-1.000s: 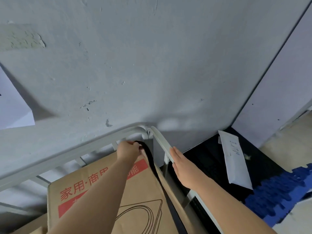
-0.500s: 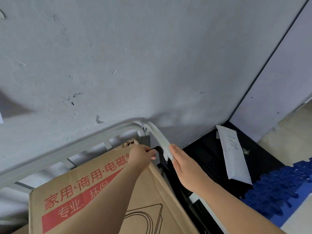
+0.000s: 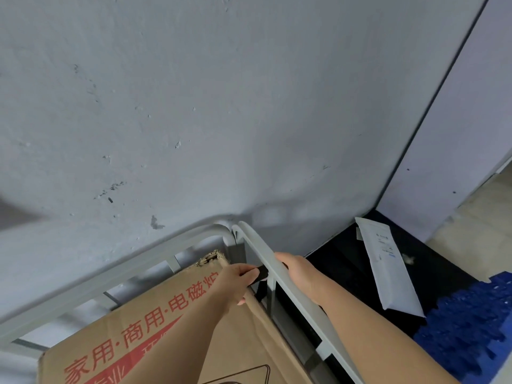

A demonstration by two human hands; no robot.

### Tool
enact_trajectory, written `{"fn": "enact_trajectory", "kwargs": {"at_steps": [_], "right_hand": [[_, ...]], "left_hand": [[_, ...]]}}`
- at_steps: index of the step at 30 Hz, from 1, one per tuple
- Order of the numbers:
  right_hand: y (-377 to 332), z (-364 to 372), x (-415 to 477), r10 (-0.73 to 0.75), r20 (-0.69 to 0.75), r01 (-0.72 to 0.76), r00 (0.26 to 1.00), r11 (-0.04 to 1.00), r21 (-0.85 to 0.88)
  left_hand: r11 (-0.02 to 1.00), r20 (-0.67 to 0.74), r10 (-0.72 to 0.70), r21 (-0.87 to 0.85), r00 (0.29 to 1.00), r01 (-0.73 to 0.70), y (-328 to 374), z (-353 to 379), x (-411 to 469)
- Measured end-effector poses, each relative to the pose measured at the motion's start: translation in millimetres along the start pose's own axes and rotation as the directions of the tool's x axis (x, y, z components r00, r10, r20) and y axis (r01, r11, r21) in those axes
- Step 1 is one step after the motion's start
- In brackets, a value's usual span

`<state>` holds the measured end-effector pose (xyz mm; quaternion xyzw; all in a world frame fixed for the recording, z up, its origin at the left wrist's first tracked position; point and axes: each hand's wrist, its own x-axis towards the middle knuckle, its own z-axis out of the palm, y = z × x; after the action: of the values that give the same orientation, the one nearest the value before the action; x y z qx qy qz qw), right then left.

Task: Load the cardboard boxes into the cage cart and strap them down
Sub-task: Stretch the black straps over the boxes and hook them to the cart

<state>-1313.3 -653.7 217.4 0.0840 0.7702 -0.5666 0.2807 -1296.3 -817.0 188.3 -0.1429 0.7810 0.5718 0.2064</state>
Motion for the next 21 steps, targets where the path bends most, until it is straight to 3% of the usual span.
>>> {"fn": "enact_trajectory", "kwargs": {"at_steps": [4, 9, 12, 15, 21], "right_hand": [[-4, 2, 0, 0.008, 0.108, -0.021, 0.994, 0.993, 0.116], [-3, 2, 3, 0.007, 0.046, -0.011, 0.999, 0.996, 0.094], [-4, 4, 2, -0.01, 0.045, 0.005, 0.999, 0.993, 0.122], [-4, 3, 0, -0.004, 0.001, 0.004, 1.0, 1.0, -0.029], [2, 4, 3, -0.071, -0.089, 0.037, 0.993, 0.943, -0.33]], "left_hand": [[1.0, 0.009, 0.0, 0.002, 1.0, 0.0, -1, 2, -2], [0.998, -0.074, 0.05, -0.038, 0.996, -0.053, 8, 7, 6], [0.997, -0.004, 0.052, -0.064, 0.999, -0.052, 12, 10, 11], [0.991, 0.088, 0.002, -0.13, 0.996, 0.009, 10, 6, 11], [0.987, -0.015, -0.025, -0.162, 1.0, 0.022, 0, 3, 14]]}}
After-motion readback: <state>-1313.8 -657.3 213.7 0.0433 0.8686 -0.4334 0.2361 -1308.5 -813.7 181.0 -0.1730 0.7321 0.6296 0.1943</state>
